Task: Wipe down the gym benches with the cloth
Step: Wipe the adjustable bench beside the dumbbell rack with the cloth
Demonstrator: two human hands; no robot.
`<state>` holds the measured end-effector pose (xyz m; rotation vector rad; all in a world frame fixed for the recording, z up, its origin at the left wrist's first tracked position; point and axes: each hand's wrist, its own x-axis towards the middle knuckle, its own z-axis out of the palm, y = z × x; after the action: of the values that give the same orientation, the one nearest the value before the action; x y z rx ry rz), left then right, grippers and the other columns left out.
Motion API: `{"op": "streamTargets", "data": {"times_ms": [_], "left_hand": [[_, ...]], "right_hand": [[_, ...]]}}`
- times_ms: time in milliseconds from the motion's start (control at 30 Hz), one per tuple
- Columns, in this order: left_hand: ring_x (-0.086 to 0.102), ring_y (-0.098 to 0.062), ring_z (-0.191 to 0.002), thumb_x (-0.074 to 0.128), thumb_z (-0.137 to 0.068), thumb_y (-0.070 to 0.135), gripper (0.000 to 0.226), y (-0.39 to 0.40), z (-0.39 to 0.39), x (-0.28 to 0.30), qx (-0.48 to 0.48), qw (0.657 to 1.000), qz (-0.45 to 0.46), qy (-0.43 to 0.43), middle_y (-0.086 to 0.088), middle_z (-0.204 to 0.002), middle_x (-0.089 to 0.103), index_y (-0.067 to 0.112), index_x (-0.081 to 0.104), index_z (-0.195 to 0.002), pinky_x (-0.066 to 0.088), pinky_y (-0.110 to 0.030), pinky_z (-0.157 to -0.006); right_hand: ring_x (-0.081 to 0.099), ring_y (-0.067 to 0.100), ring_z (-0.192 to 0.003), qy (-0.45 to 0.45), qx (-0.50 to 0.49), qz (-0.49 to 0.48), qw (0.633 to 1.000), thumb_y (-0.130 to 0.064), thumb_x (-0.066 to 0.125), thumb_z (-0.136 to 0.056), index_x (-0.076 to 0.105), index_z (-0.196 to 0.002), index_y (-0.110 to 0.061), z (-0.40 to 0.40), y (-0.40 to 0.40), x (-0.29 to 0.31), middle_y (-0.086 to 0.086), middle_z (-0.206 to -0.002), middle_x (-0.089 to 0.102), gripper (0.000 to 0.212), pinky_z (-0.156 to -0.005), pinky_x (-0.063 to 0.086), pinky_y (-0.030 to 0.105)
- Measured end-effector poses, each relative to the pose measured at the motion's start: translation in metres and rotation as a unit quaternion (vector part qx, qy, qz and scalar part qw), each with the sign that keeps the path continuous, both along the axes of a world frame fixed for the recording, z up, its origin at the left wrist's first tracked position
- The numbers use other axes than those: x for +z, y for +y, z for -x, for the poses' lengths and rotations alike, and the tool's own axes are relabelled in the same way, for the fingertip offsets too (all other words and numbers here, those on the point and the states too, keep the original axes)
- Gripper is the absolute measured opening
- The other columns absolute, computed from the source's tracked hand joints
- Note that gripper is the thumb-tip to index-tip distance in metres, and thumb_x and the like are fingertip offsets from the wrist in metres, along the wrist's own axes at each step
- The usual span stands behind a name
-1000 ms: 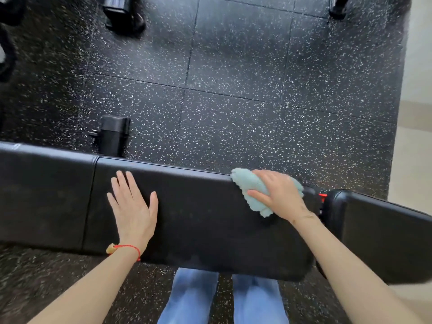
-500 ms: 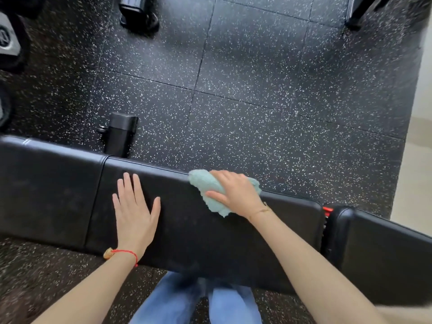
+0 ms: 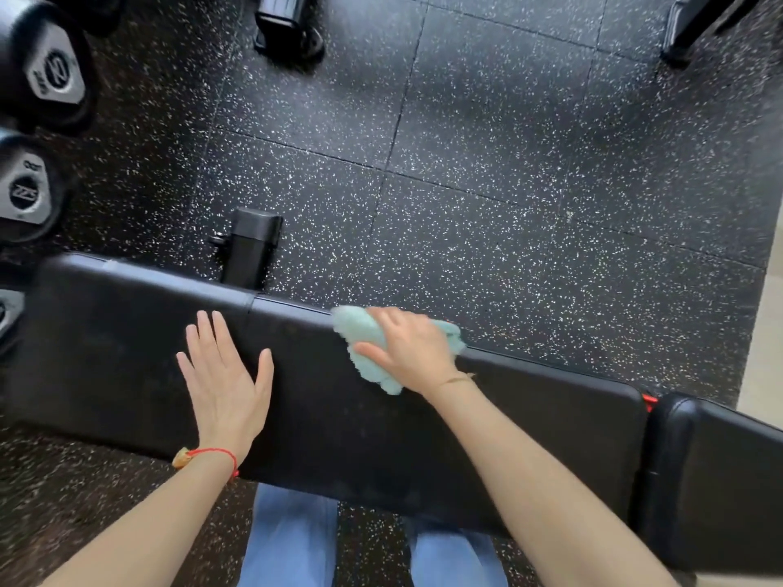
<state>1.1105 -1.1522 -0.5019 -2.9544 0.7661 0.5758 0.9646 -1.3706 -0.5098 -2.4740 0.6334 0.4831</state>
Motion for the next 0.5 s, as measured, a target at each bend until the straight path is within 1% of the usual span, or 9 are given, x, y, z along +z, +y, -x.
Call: {"op": "streamTargets", "data": {"times_ms": [67, 133, 200, 300, 400, 433, 500], "left_hand": [[0.005, -0.034, -0.149, 0.028, -0.092, 0.055, 0.082, 0.015, -0.025, -0.002, -0.001, 1.0, 0.011, 0.0, -0.015, -0.162, 0.006, 0.008, 0.005, -0.154, 0.017, -0.06, -0.117], [0.002, -0.031, -0.15, 0.03, -0.088, 0.065, 0.091, 0.029, -0.052, -0.001, -0.012, 1.0, 0.011, 0.003, -0.012, -0.163, 0.002, 0.011, 0.001, -0.155, 0.012, -0.058, -0.118], [-0.004, -0.028, -0.151, 0.031, -0.085, 0.071, 0.096, 0.044, -0.079, -0.001, -0.038, 0.999, 0.016, 0.011, -0.009, -0.163, -0.004, 0.014, -0.003, -0.155, 0.007, -0.054, -0.119], [-0.009, -0.024, -0.151, 0.03, -0.089, 0.068, 0.091, 0.069, -0.118, -0.003, -0.032, 0.998, 0.041, 0.018, -0.006, -0.163, -0.008, 0.015, -0.004, -0.155, 0.003, -0.053, -0.121], [-0.002, -0.029, -0.15, 0.027, -0.092, 0.061, 0.084, 0.093, -0.156, -0.006, 0.004, 0.999, 0.032, 0.001, -0.011, -0.163, -0.002, 0.01, 0.002, -0.155, 0.007, -0.058, -0.12], [0.0, -0.03, -0.15, 0.027, -0.092, 0.06, 0.084, 0.101, -0.167, -0.007, 0.017, 0.999, 0.028, -0.001, -0.013, -0.163, 0.0, 0.009, 0.003, -0.154, 0.009, -0.059, -0.119], [0.004, -0.03, -0.149, 0.028, -0.092, 0.061, 0.085, 0.111, -0.183, -0.01, 0.03, 0.999, 0.026, 0.001, -0.013, -0.162, 0.003, 0.008, 0.004, -0.154, 0.012, -0.058, -0.119]], "right_hand": [[0.055, 0.027, -0.115, 0.0, 0.025, -0.008, 1.0, -0.066, 0.038, -0.093, 0.036, -0.144, -0.018, -0.066, 0.034, -0.003, 0.005, -0.136, 0.054, 0.07, -0.095, 0.041, 0.039], [0.054, 0.026, -0.117, 0.001, 0.032, -0.013, 0.999, -0.066, 0.037, -0.093, 0.034, -0.145, -0.018, -0.107, 0.054, -0.002, 0.005, -0.137, 0.052, 0.071, -0.096, 0.04, 0.039], [0.052, 0.025, -0.12, -0.003, 0.037, -0.031, 0.999, -0.064, 0.039, -0.093, 0.032, -0.147, -0.02, -0.113, 0.055, -0.002, 0.004, -0.139, 0.05, 0.069, -0.099, 0.039, 0.039], [0.05, 0.02, -0.123, -0.013, 0.027, -0.067, 0.997, -0.063, 0.041, -0.094, 0.033, -0.146, -0.026, -0.087, 0.039, -0.003, -0.004, -0.14, 0.049, 0.064, -0.102, 0.038, 0.037], [0.052, 0.02, -0.122, 0.02, 0.002, -0.06, 0.998, -0.068, 0.034, -0.092, 0.035, -0.144, -0.031, -0.087, 0.037, -0.005, -0.008, -0.141, 0.049, 0.064, -0.103, 0.04, 0.039], [0.053, 0.021, -0.121, 0.026, 0.003, -0.048, 0.999, -0.068, 0.033, -0.091, 0.035, -0.144, -0.03, -0.1, 0.044, -0.006, -0.008, -0.141, 0.05, 0.065, -0.103, 0.041, 0.04], [0.055, 0.022, -0.119, 0.008, 0.009, -0.034, 0.999, -0.067, 0.033, -0.092, 0.037, -0.143, -0.027, -0.141, 0.065, -0.008, -0.006, -0.139, 0.052, 0.065, -0.1, 0.042, 0.04]]}}
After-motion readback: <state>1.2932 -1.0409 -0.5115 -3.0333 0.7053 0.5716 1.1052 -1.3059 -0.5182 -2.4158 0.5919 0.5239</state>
